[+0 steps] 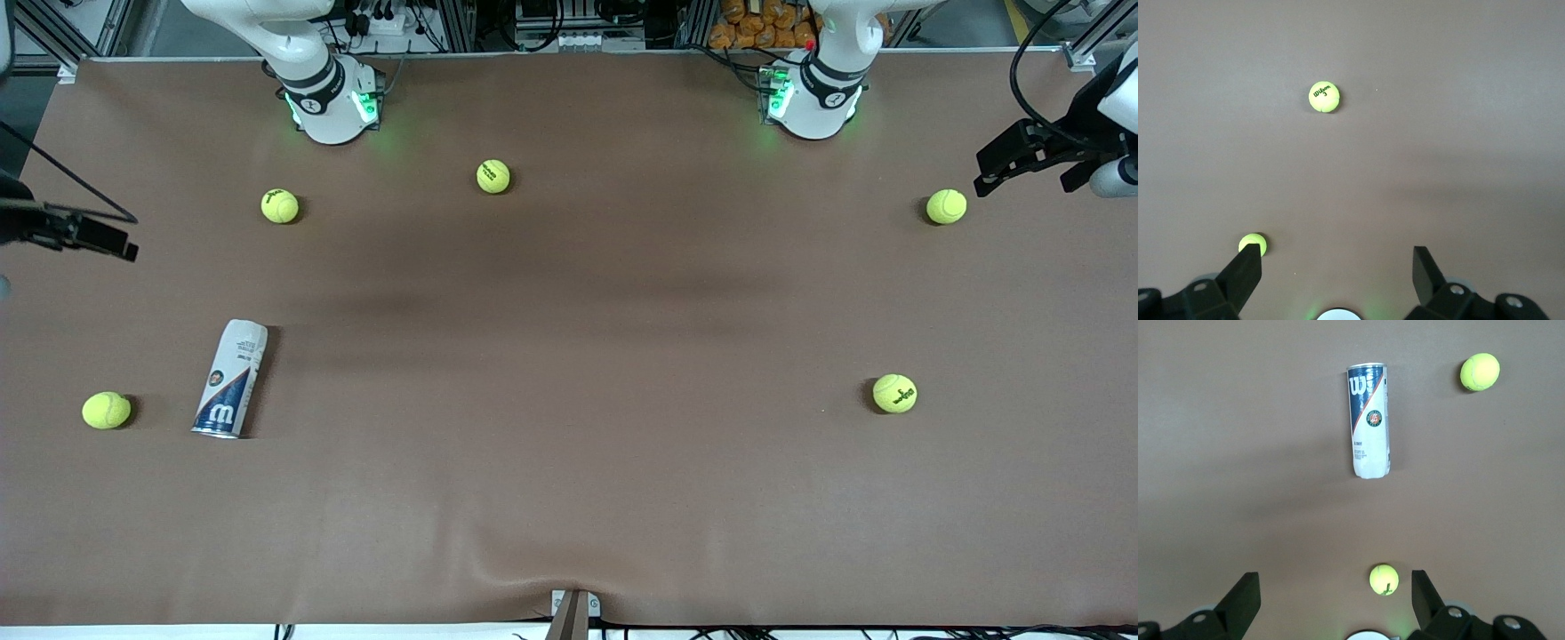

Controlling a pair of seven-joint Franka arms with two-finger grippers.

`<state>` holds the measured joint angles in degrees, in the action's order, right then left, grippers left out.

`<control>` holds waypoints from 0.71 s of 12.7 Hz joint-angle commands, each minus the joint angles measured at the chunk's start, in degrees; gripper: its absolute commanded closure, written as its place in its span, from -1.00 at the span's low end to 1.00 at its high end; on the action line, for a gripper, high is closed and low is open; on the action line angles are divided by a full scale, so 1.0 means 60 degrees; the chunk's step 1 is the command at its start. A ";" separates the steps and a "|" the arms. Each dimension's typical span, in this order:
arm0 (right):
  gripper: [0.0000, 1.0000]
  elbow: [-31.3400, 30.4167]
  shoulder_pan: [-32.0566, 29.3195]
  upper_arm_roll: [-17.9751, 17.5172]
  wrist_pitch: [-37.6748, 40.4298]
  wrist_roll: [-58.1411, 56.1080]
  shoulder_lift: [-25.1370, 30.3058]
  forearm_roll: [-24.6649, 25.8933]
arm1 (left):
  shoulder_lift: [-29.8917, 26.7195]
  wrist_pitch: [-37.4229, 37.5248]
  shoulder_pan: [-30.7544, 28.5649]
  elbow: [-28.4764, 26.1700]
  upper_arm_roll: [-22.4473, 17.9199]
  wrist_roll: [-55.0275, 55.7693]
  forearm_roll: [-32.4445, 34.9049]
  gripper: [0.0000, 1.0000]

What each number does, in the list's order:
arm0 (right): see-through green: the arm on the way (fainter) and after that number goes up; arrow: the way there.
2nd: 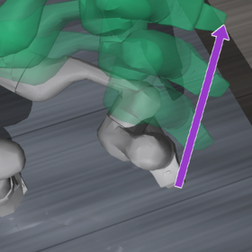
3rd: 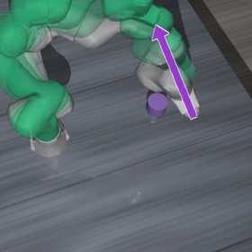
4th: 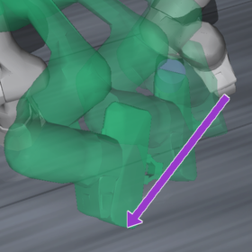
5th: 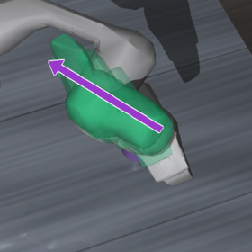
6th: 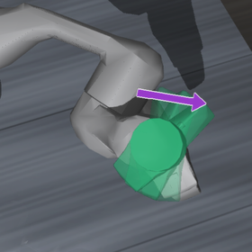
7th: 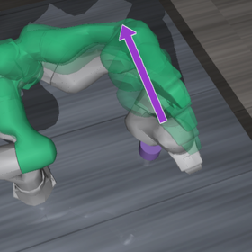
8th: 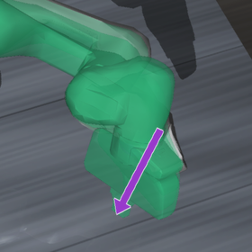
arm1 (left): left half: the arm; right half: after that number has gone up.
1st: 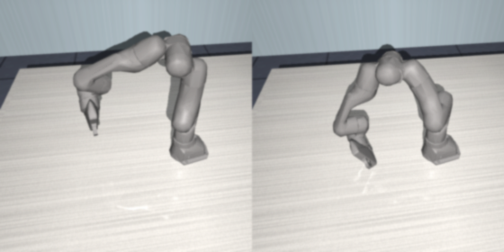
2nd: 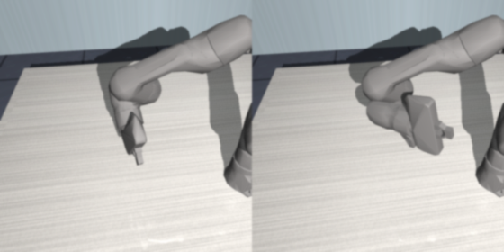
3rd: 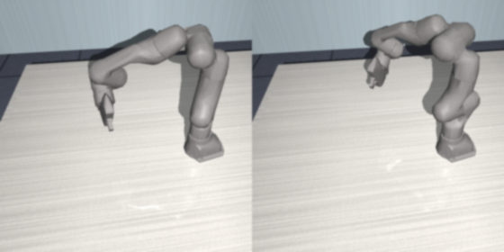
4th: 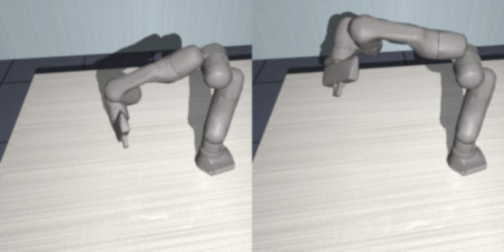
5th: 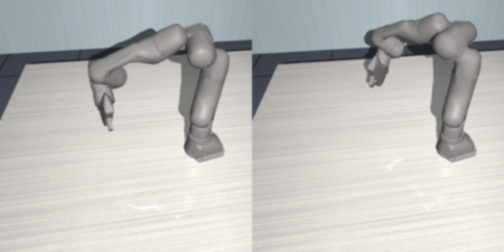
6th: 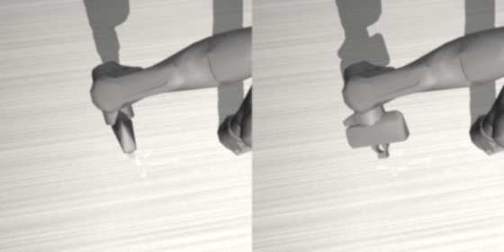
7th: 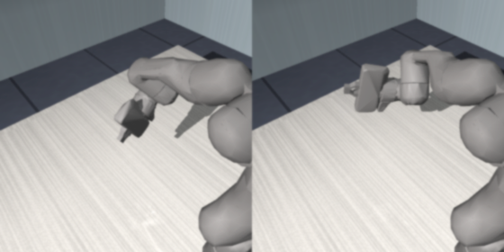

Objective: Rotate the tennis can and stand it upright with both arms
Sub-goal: 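Reach the right gripper to the lying Wilson can and grasp it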

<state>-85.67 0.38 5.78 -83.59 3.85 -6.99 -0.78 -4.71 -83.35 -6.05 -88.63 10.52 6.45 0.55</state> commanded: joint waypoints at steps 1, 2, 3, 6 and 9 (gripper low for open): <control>-1.00 -0.0048 -0.0369 -0.0070 -0.0436 -0.0639 -0.0575 0.0101 | 0.0038 0.0121 -0.0046 0.0124 0.0048 -0.0166 -0.0034 -1.00; -1.00 -0.0033 -0.0414 -0.0070 -0.0627 -0.0714 -0.0839 0.0086 | 0.0038 0.0121 -0.0031 0.0138 0.0048 -0.0166 -0.0034 -1.00; -1.00 -0.0048 -0.0414 -0.0070 -0.0933 -0.0715 -0.1103 0.0071 | 0.0038 0.0121 -0.0017 0.0138 0.0048 -0.0152 -0.0034 -1.00; -1.00 -0.0369 -0.0400 -0.0085 -0.2541 -0.1050 -0.2083 0.0057 | 0.0024 0.0136 -0.0031 0.0124 0.0048 -0.0181 -0.0034 -1.00; -1.00 -0.0429 -0.0443 -0.0085 -0.4109 -0.1797 -0.3226 0.0042 | 0.0038 0.0195 -0.0016 0.0138 0.0048 -0.0166 -0.0034 -1.00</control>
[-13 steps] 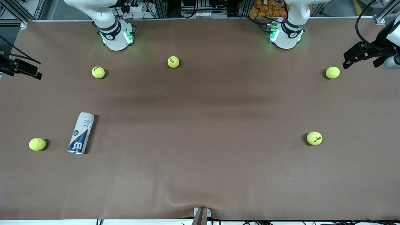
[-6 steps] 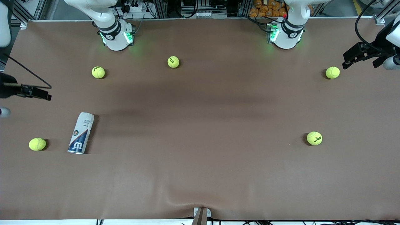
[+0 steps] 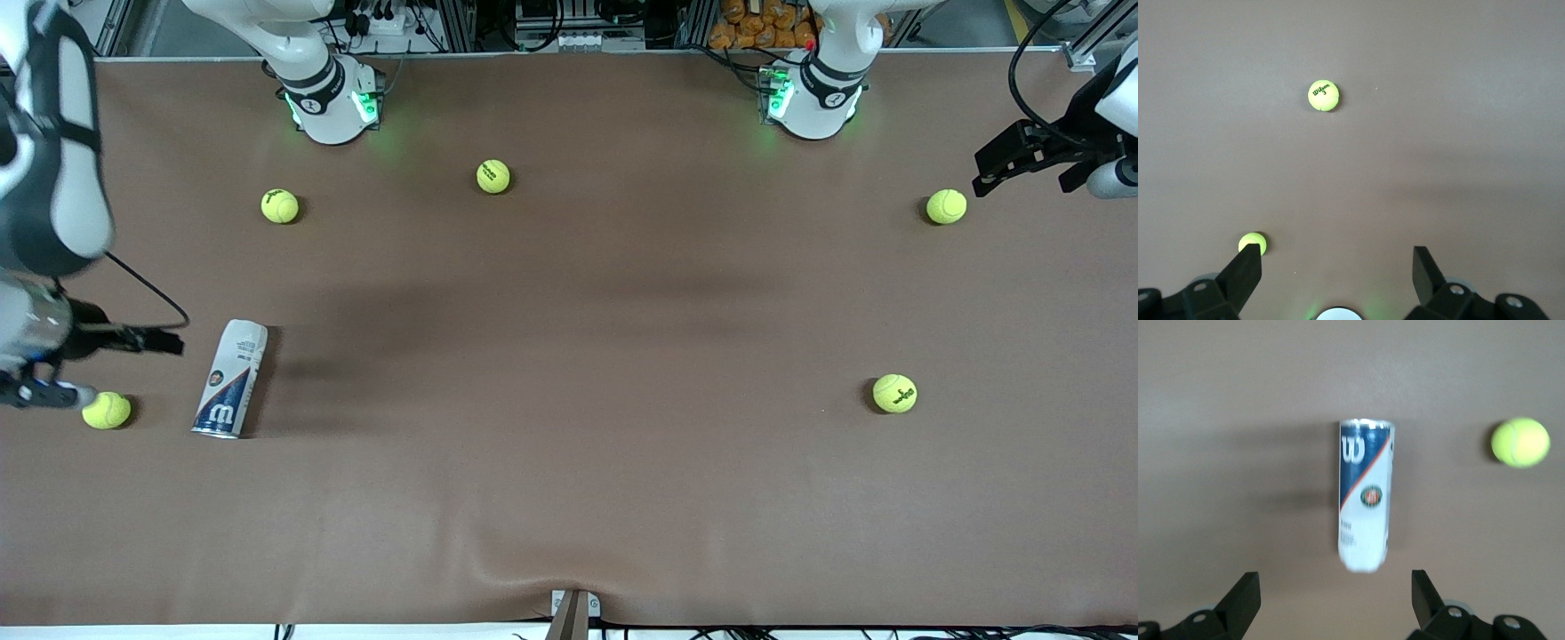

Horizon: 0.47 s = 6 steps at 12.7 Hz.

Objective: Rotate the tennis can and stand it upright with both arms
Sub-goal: 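Reach the right gripper to the lying Wilson can and grasp it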

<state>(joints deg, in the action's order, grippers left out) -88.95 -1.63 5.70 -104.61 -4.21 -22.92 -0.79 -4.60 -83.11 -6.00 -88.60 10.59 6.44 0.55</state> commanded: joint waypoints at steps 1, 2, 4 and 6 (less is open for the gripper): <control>-1.00 0.0118 -0.0153 -0.0071 -0.1062 -0.0672 -0.0849 0.0043 | 0.0019 0.0156 -0.0025 0.0134 0.0036 -0.0165 -0.0034 -1.00; -1.00 0.0103 -0.0197 -0.0071 -0.1327 -0.0805 -0.1099 0.0043 | 0.0019 0.0171 -0.0025 0.0119 0.0036 -0.0165 -0.0034 -1.00; -1.00 0.0030 -0.0300 -0.0071 -0.1389 -0.0880 -0.1422 0.0014 | 0.0019 0.0171 -0.0054 0.0134 0.0036 -0.0165 -0.0034 -1.00; -1.00 -0.0466 -0.0373 -0.0071 -0.1694 -0.0880 -0.1627 0.0014 | 0.0121 0.0156 -0.0054 0.0134 0.0036 -0.0165 -0.0034 -1.00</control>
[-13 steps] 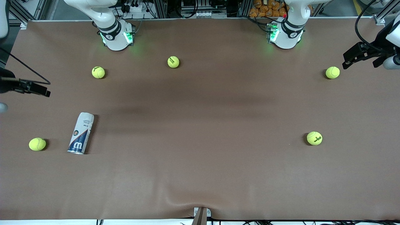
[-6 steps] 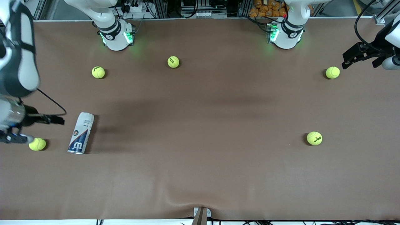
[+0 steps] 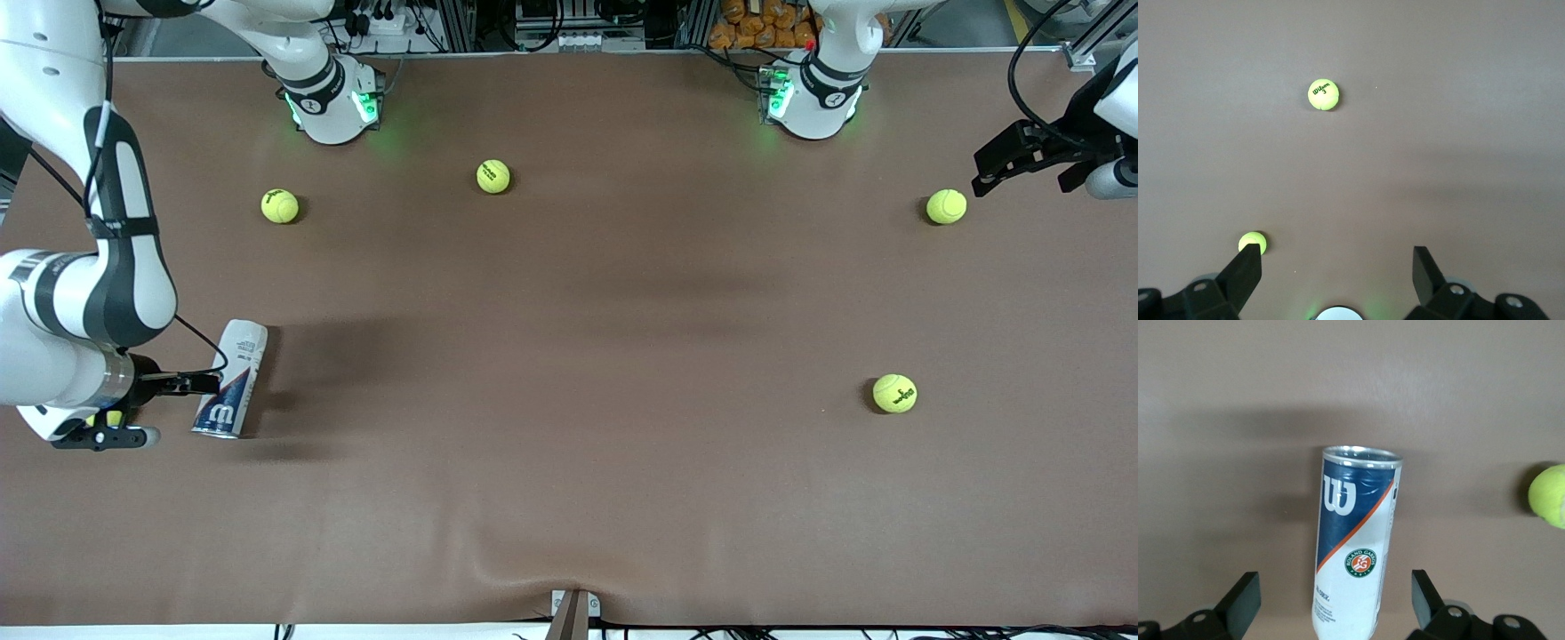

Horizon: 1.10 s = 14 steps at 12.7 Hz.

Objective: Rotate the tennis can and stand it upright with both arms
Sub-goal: 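Reach the right gripper to the lying Wilson can and grasp it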

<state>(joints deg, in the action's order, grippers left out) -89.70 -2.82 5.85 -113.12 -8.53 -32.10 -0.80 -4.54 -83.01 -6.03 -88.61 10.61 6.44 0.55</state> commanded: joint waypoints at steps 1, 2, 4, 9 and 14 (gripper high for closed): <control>-1.00 -0.0546 -0.0189 -0.0095 -0.0596 -0.0160 -0.0216 0.0017 | 0.0127 0.0153 -0.0050 0.0135 0.0033 -0.0165 -0.0034 -1.00; -1.00 -0.0722 -0.0204 -0.0095 -0.0860 -0.0160 -0.0362 0.0017 | 0.0141 0.0139 -0.0050 0.0135 0.0033 -0.0107 -0.0034 -1.00; -1.00 -0.0812 -0.0248 -0.0095 -0.0951 -0.0160 -0.0684 0.0017 | 0.0171 0.0139 -0.0006 0.0150 0.0033 -0.0078 -0.0034 -1.00; -1.00 -0.0841 -0.0292 -0.0095 -0.1024 -0.0160 -0.1213 0.0017 | 0.0230 0.0080 -0.0006 0.0194 0.0033 -0.0092 -0.0136 -1.00; -0.29 -0.0812 -0.0073 -0.0095 -0.1053 -0.0189 -0.1140 0.0060 | 0.0230 0.0066 -0.0006 0.0209 0.0048 -0.0063 -0.0166 -1.00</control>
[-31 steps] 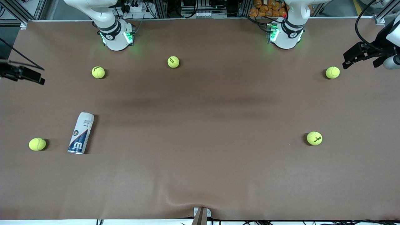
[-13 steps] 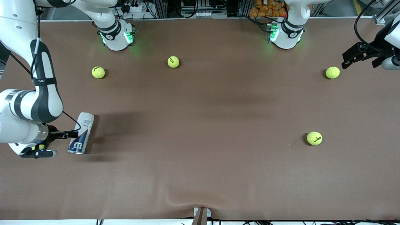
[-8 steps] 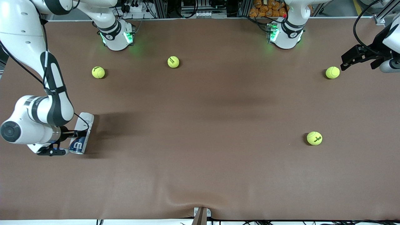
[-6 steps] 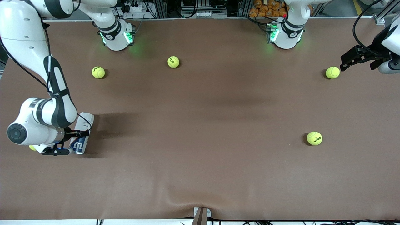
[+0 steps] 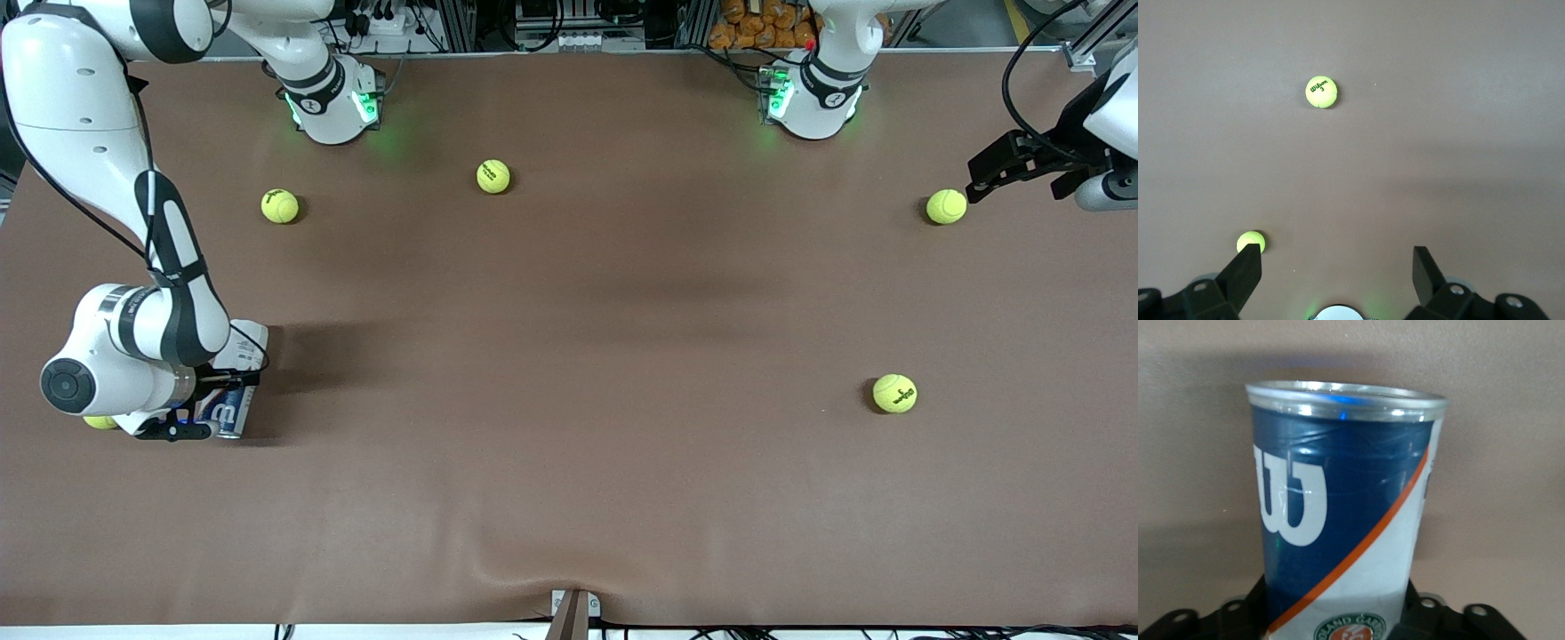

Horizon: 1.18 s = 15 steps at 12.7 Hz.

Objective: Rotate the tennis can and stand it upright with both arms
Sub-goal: 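Reach the right gripper to the lying Wilson can and grasp it, then lift the can with the right gripper and carry it to mid-table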

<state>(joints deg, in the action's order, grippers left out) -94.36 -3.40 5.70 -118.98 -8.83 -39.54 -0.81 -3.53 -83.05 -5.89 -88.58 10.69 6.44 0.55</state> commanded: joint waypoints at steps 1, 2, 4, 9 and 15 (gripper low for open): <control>-0.30 -0.0020 0.0170 -0.0086 -0.0048 -0.0197 0.0218 0.0105 | 0.0046 0.0071 -0.0029 0.0202 0.0035 -0.0048 -0.0165 -1.00; -0.34 0.0067 0.0404 -0.0086 0.0039 -0.0561 0.0465 0.0120 | 0.0046 0.0071 -0.0044 0.0202 0.0035 -0.0048 -0.0165 -1.00; -0.42 0.0213 0.0683 -0.0101 0.0127 -0.1905 0.0862 0.0120 | 0.0104 0.0013 -0.0044 0.0173 0.0020 -0.0034 -0.0165 -1.00; -0.43 0.1428 0.1547 -0.1430 0.0391 -0.5439 0.1288 0.0076 | 0.0119 -0.0002 -0.0029 0.0202 0.0035 -0.0034 -0.0165 -1.00; -0.40 0.1767 0.3286 -0.2430 -0.0514 -0.7463 0.1244 0.0309 | 0.0076 0.0013 -0.0059 0.0188 0.0138 -0.0019 -0.0180 -1.00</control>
<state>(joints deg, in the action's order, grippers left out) -84.26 12.23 -8.76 -119.92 -50.95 -31.86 -0.70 -3.26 -83.19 -5.87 -88.49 11.13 6.44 0.44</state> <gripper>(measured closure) 0.286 0.000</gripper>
